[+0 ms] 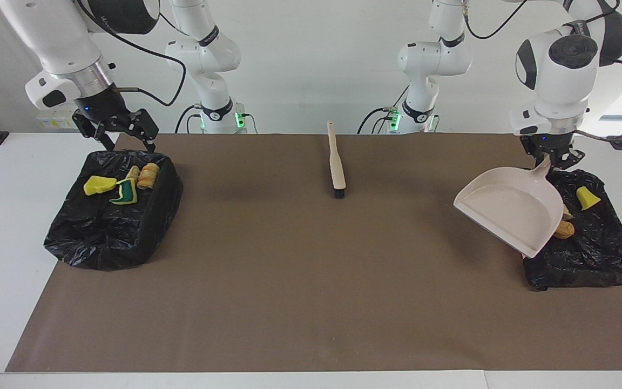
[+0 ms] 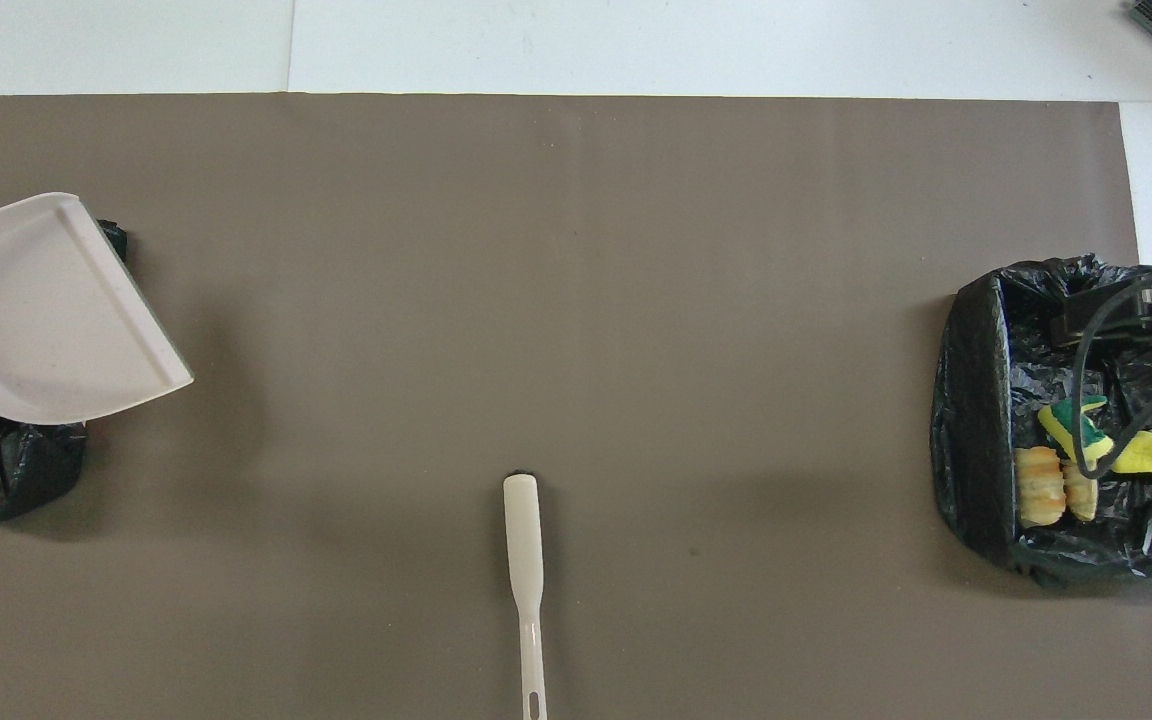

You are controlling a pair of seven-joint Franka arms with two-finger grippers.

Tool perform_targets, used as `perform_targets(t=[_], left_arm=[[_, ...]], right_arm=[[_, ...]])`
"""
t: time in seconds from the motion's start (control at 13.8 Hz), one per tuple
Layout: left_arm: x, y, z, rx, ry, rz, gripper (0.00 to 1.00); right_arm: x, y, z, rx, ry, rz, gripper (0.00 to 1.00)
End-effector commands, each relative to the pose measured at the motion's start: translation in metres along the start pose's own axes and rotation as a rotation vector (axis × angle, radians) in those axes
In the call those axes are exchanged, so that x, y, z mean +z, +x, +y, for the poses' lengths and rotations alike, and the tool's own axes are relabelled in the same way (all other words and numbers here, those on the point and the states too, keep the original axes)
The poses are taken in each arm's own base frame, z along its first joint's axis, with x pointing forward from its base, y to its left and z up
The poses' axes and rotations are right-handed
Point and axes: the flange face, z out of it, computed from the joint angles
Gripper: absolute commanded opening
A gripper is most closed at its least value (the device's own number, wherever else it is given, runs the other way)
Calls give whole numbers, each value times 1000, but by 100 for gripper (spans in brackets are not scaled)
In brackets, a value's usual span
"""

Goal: Sweep and dump trash in bin

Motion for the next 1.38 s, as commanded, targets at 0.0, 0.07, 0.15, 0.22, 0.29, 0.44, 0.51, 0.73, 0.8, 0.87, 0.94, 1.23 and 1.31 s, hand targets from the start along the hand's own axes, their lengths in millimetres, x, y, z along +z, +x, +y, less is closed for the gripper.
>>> perform_targets(t=[0.0,0.07,0.15,0.22,0.29,0.44,0.51,0.73,0.8,0.87,0.94,1.23,1.31], left_arm=[[3,42,37,-116,-64,48,0],[11,63,53,-162,-76,54,0],[17,91,77,-223,-84,55,0],[24,115,97,-281,-91,63,0],[28,138,114,-314,-99,80,0],[23,182,147,-394,-188,100,0],[21,204,169,-454,-214,101,0],[10,233,201,-522,-239,106,0],[13,248,216,-570,-248,98,0],[9,261,216,-610,-255,108,0],[6,269,219,-617,-261,115,0],[31,309,249,-627,-236,77,0],[35,312,252,-624,-237,68,0]], right_arm=[[-2,1,-5,7,4,15,100],[-1,1,-4,8,6,13,100],[-1,1,-3,10,6,13,100],[-2,1,-3,10,6,15,100],[-2,1,-4,8,6,15,100],[-2,1,-4,8,6,15,100],[-1,1,-3,10,6,13,100],[-1,1,-3,10,6,13,100],[-1,1,-4,8,6,13,100],[-2,1,-4,8,6,15,100],[-1,1,-3,10,6,13,100],[-1,1,-4,8,6,13,100],[-1,1,-3,10,6,13,100]])
